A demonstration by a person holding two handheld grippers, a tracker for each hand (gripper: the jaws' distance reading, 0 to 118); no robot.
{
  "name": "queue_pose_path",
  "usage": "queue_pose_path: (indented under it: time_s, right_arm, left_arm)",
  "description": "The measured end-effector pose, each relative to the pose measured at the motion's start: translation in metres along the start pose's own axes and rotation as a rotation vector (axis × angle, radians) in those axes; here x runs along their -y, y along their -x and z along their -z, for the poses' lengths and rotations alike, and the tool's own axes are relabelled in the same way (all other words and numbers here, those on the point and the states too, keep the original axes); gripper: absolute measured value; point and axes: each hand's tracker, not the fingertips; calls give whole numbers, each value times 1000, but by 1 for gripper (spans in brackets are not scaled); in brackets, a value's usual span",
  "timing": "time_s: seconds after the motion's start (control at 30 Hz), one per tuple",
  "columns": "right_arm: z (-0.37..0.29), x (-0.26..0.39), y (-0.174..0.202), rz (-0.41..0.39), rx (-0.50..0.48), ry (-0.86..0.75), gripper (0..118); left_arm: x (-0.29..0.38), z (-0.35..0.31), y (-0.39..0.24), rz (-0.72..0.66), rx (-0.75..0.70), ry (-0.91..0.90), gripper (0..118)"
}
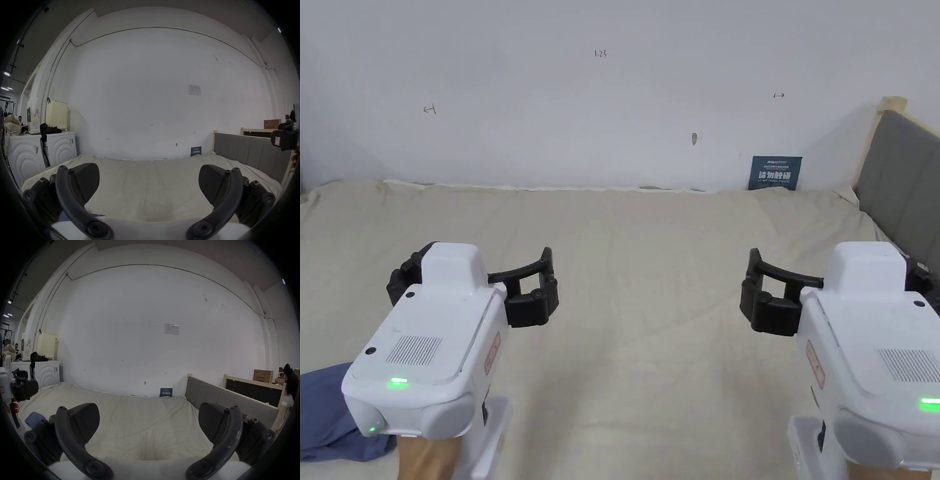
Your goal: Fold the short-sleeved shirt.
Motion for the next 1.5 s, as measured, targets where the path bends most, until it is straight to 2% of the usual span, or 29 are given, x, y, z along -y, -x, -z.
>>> queue_pose_path:
  time_s: [0.87, 0.93, 1.07, 1.13, 1.23, 1.4, 1.5]
  right_arm:
    - [2, -4, 0, 20, 15, 24, 118]
    - [5, -7, 0, 68, 33, 95, 118]
    - [14, -20, 2, 196, 137, 327, 118]
    - [20, -25, -2, 228, 135, 460, 118]
    - [24, -25, -6, 307, 108, 512, 118]
    - [24, -22, -9, 322, 99, 485, 118]
    - [26, -21, -9, 290, 123, 463, 118]
  left_arm:
    - [-2, -3, 1, -12, 3, -2, 118]
    - [-3, -3, 2, -16, 2, -4, 118]
    - [-5, -3, 3, -21, 5, -6, 118]
    - [-6, -4, 3, -27, 8, -9, 118]
    - [-7, -5, 3, -34, 14, -13, 118]
    - [-9, -4, 3, -34, 8, -17, 118]
    - [-8, -3, 4, -40, 7, -14, 118]
